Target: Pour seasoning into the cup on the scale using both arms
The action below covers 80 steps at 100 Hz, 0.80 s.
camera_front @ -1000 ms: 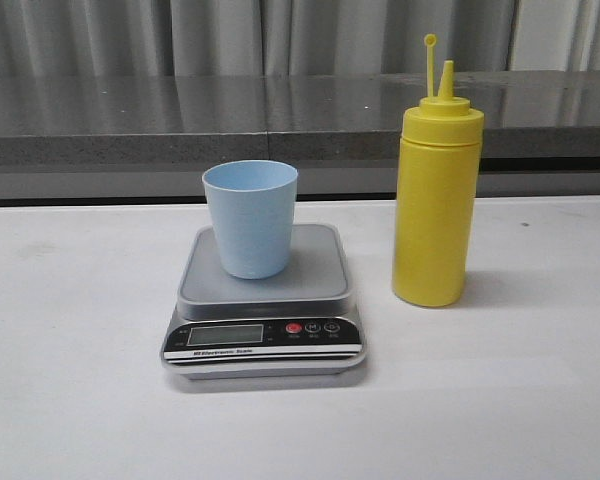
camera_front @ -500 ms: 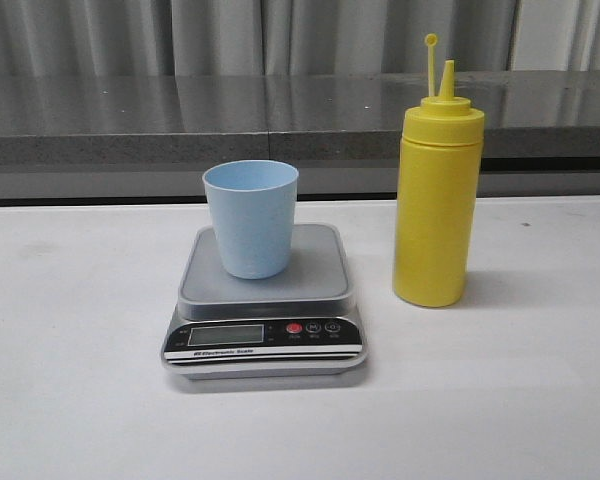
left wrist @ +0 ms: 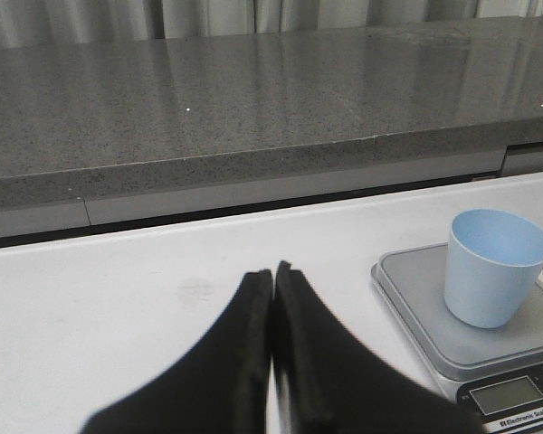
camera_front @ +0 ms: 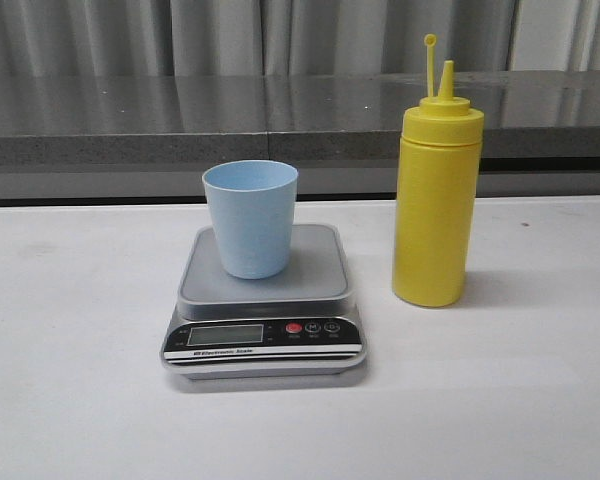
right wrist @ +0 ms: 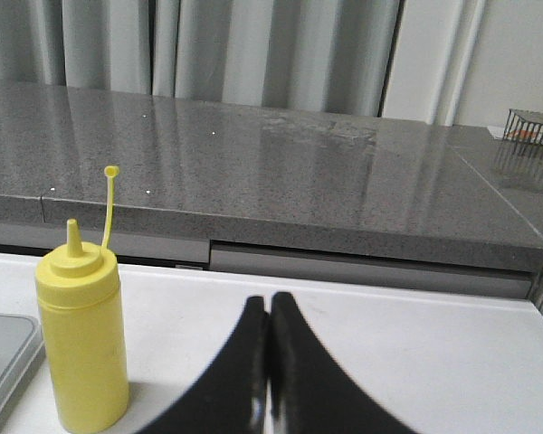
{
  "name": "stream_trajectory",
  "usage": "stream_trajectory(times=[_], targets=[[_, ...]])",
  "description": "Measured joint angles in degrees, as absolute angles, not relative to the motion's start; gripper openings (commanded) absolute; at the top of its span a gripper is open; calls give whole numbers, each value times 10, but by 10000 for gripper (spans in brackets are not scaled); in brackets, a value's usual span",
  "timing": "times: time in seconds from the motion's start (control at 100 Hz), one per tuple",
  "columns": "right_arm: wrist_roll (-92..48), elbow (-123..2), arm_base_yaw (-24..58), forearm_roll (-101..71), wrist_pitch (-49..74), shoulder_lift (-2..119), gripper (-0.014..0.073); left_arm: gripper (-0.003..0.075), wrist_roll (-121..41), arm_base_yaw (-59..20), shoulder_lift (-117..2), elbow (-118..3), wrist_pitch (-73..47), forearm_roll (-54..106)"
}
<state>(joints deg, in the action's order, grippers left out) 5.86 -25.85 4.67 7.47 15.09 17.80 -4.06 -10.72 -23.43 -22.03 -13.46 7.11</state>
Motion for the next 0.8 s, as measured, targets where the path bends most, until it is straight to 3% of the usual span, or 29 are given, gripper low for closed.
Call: stream_trajectory(times=[0.16, 0.54, 0.61, 0.68, 0.8], targets=[[59, -319, 47, 74, 137, 264, -120, -18, -41, -107, -234, -220, -135, 71], [59, -325, 47, 73, 28, 416, -96, -18, -41, -107, -234, -220, -135, 71], [59, -325, 47, 73, 26, 434, -22, -18, -41, -107, -234, -220, -135, 71], [59, -325, 47, 73, 22, 450, 108, -18, -41, -107, -234, -220, -135, 71], [59, -325, 47, 73, 16, 477, 432, -18, -41, -107, -234, -220, -135, 71]])
